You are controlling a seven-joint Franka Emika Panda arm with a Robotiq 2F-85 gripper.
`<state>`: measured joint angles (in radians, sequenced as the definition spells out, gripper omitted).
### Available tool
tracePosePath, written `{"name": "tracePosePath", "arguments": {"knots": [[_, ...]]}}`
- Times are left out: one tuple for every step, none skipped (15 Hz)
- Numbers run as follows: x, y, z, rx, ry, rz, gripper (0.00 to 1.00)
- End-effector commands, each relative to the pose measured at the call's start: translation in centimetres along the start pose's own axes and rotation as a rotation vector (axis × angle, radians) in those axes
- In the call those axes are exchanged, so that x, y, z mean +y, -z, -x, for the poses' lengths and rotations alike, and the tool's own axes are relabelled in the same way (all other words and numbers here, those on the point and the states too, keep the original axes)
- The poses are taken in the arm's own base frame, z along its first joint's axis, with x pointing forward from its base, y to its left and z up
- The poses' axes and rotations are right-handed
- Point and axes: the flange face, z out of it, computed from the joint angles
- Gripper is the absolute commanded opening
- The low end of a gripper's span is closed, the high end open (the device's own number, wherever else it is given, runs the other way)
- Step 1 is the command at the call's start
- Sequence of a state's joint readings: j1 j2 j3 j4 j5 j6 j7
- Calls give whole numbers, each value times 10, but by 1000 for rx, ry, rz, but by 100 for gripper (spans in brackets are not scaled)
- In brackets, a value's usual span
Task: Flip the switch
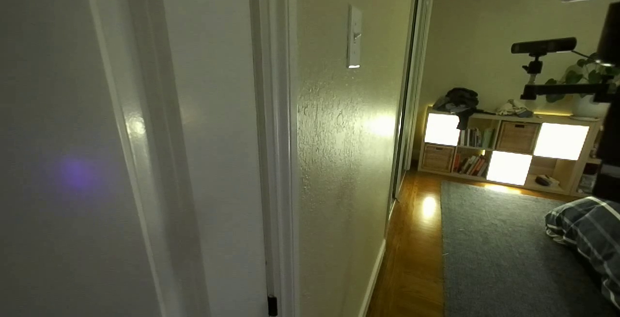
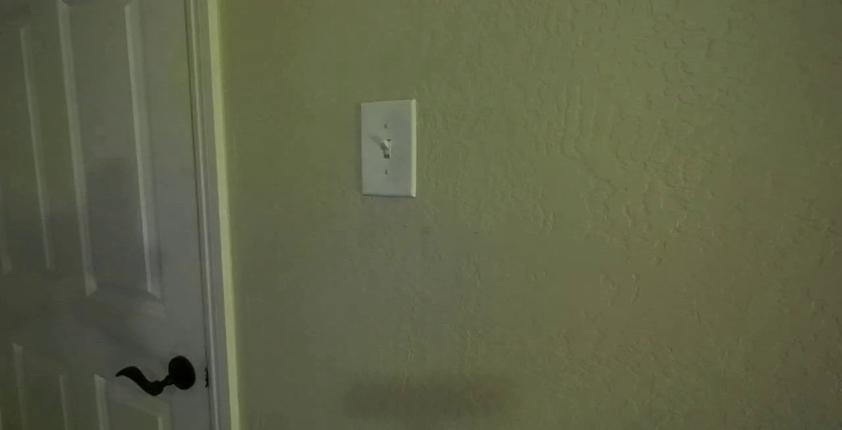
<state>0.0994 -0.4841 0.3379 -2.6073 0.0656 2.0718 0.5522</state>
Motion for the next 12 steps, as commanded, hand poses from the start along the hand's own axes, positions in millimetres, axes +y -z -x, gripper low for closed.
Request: {"name": "tracePosePath", "arguments": {"knots": [[10,-5,-35,29,55,-10,100],[12,-6,-43,41,66,-12,100],[13,-6,-50,46,77,-14,100],[15,-7,-56,53,81,-14,100],[13,-6,-42,37,58,-12,100],[13,-7,-48,38,60,-12,100],[13,-8,-51,36,62,-13,100],[12,-8,-52,34,63,-13,100],[12,-8,-53,34,64,-14,100],[12,-8,-53,35,65,-14,100],[12,-8,-53,35,66,-14,100],[12,-8,-53,35,66,-14,100]]}}
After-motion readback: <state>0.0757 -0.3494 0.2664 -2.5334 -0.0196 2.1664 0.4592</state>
